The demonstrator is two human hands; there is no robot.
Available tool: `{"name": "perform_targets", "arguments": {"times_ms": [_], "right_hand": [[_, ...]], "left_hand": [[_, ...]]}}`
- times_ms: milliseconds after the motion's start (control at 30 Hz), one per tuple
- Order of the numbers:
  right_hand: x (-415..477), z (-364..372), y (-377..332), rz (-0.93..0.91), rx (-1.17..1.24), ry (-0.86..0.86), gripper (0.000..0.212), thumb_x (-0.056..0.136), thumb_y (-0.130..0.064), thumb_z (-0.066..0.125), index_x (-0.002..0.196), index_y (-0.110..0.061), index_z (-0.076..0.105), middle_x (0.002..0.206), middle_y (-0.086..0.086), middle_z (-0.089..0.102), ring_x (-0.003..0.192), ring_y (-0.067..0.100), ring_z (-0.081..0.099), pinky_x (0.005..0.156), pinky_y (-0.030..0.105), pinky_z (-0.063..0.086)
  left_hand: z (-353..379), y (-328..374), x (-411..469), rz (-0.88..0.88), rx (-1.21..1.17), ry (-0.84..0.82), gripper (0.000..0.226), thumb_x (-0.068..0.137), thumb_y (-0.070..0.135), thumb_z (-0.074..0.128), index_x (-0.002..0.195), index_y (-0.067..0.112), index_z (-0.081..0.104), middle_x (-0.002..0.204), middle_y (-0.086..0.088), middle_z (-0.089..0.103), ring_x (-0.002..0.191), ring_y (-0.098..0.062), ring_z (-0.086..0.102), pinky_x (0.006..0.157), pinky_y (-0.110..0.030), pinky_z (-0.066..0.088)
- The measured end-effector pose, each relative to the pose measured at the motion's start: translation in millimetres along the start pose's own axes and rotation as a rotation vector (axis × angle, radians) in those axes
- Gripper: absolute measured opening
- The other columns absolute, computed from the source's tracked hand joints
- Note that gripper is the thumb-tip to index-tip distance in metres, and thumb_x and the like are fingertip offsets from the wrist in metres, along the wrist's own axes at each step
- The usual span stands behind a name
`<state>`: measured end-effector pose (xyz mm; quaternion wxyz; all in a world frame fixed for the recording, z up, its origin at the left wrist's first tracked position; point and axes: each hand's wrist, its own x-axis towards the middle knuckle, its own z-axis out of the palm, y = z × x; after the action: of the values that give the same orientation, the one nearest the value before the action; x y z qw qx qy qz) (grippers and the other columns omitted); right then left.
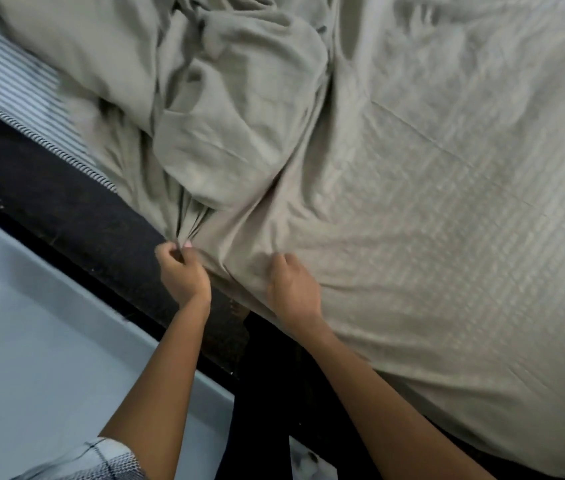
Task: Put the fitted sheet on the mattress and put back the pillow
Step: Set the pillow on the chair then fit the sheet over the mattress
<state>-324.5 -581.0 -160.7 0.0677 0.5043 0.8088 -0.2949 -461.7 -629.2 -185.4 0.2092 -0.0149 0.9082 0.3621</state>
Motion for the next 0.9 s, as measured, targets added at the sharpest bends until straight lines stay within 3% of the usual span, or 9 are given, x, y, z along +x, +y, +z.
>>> {"name": "perform_targets", "arguments": {"times_ms": [100,200,333,433,567,633,733,800,900], "right_hand": [[7,3,-17,-0.054,0.005,-0.229,0.013,0.089,-0.017,0.046,0.09,-0.007,0.054,0.097,0.012,0.06,0.088,0.034,0.059,0.061,0.034,0.033],[17,3,-31,-0.013,0.173,-0.119,0.008,0.085,-0.013,0.05,0.085,-0.008,0.056,0.09,0.012,0.06,0.081,0.035,0.058,0.061,0.037,0.037],[46,-11,-58,0.117,0.426,0.142,0.012,0.088,-0.014,0.05,0.098,-0.013,0.056,0.094,0.004,0.059,0.082,0.024,0.057,0.07,0.037,0.045],[78,-26,-87,0.417,0.874,0.272,0.009,0.091,-0.026,0.054,0.097,-0.022,0.048,0.092,0.001,0.059,0.085,0.023,0.061,0.074,0.038,0.049],[138,-48,-130,0.77,1.314,0.344,0.051,0.083,-0.031,0.067,0.121,-0.006,0.044,0.118,0.001,0.055,0.099,0.016,0.054,0.089,0.03,0.046],[176,-66,-163,0.827,1.293,0.343,0.025,0.087,-0.017,0.063,0.097,0.001,0.048,0.11,0.006,0.056,0.096,0.016,0.051,0.077,0.021,0.043],[225,-103,-238,0.426,1.556,-0.055,0.01,0.093,0.001,0.05,0.102,0.002,0.047,0.103,0.012,0.055,0.104,0.026,0.055,0.078,0.019,0.045],[243,-109,-260,0.111,1.621,-0.252,0.052,0.091,-0.007,0.056,0.138,-0.015,0.036,0.12,0.004,0.054,0.111,0.017,0.053,0.089,0.032,0.041],[248,-86,-239,0.122,1.204,0.048,0.037,0.078,-0.015,0.061,0.115,-0.011,0.064,0.103,0.008,0.068,0.091,0.02,0.062,0.087,0.042,0.05]], "left_hand": [[-13,-3,23,-0.247,-0.053,0.097,0.023,0.098,0.018,0.045,0.116,0.004,0.049,0.117,-0.016,0.058,0.102,-0.03,0.057,0.075,-0.033,0.042],[-22,4,47,-0.353,-0.126,0.135,0.024,0.097,0.008,0.042,0.117,0.004,0.055,0.12,-0.015,0.058,0.108,-0.03,0.057,0.085,-0.034,0.045],[-28,36,74,0.054,-0.142,0.049,0.03,0.093,0.015,0.052,0.121,0.004,0.054,0.121,-0.017,0.053,0.103,-0.025,0.056,0.085,-0.027,0.045],[-20,51,93,0.338,0.275,-0.036,0.046,0.086,0.027,0.062,0.126,0.009,0.049,0.127,-0.019,0.044,0.108,-0.035,0.043,0.092,-0.042,0.038],[-26,50,118,0.342,0.349,-0.115,0.02,0.09,0.018,0.055,0.106,0.005,0.054,0.114,-0.017,0.052,0.103,-0.037,0.047,0.08,-0.035,0.032],[-31,50,121,0.335,0.291,-0.118,0.014,0.091,0.015,0.054,0.102,0.007,0.055,0.107,-0.014,0.056,0.099,-0.036,0.05,0.078,-0.037,0.034],[-33,55,119,0.328,0.367,-0.052,0.016,0.087,0.014,0.057,0.102,0.011,0.059,0.101,-0.009,0.064,0.096,-0.033,0.056,0.084,-0.044,0.04],[-33,65,123,0.219,0.4,0.029,0.024,0.08,0.018,0.057,0.104,0.015,0.062,0.105,-0.01,0.063,0.099,-0.035,0.054,0.089,-0.049,0.038],[-35,91,138,0.153,0.228,0.1,0.027,0.076,0.02,0.049,0.098,0.012,0.063,0.098,-0.011,0.057,0.094,-0.033,0.051,0.087,-0.049,0.042]]}}
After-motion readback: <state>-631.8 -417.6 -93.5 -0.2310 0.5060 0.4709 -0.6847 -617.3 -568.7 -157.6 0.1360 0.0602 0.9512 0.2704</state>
